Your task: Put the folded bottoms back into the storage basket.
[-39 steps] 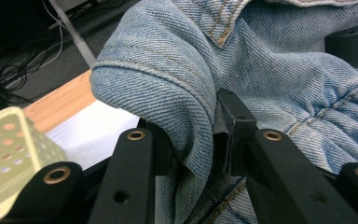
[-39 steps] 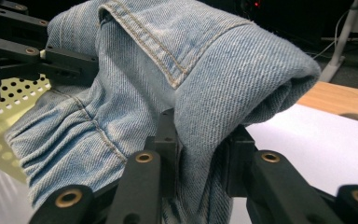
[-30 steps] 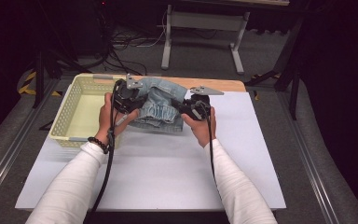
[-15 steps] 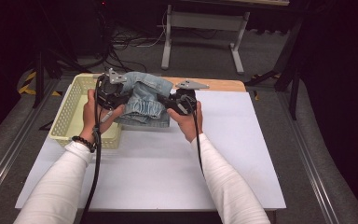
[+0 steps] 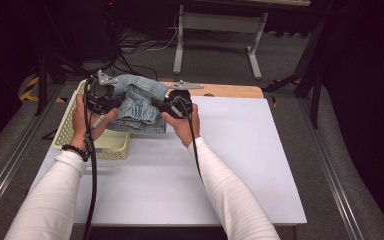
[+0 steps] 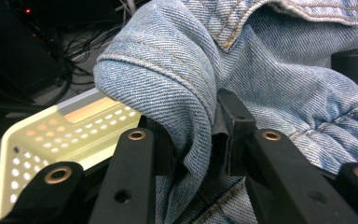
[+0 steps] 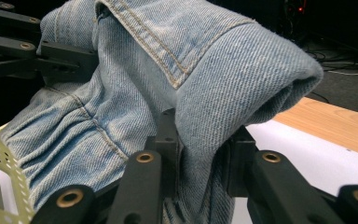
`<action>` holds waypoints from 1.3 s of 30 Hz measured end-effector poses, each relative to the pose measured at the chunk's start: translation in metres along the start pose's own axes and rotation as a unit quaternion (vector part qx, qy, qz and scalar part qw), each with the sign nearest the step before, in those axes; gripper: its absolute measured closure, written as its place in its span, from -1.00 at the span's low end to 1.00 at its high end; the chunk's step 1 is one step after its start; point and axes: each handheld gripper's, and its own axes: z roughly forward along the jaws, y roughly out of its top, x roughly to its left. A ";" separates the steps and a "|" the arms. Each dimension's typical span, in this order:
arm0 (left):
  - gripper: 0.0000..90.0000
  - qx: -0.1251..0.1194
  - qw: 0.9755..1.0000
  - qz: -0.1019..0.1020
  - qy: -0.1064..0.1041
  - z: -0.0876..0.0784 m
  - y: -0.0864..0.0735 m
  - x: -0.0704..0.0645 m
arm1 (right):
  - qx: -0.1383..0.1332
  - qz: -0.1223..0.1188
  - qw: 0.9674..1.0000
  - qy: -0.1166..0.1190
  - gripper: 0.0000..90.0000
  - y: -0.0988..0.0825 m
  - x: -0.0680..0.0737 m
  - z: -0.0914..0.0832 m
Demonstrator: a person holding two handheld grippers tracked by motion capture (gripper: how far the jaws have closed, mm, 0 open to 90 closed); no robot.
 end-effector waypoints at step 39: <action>0.61 0.056 0.996 -0.050 0.054 0.008 -0.041 0.065 | 0.040 0.012 0.999 0.023 -0.03 -0.006 0.016 0.054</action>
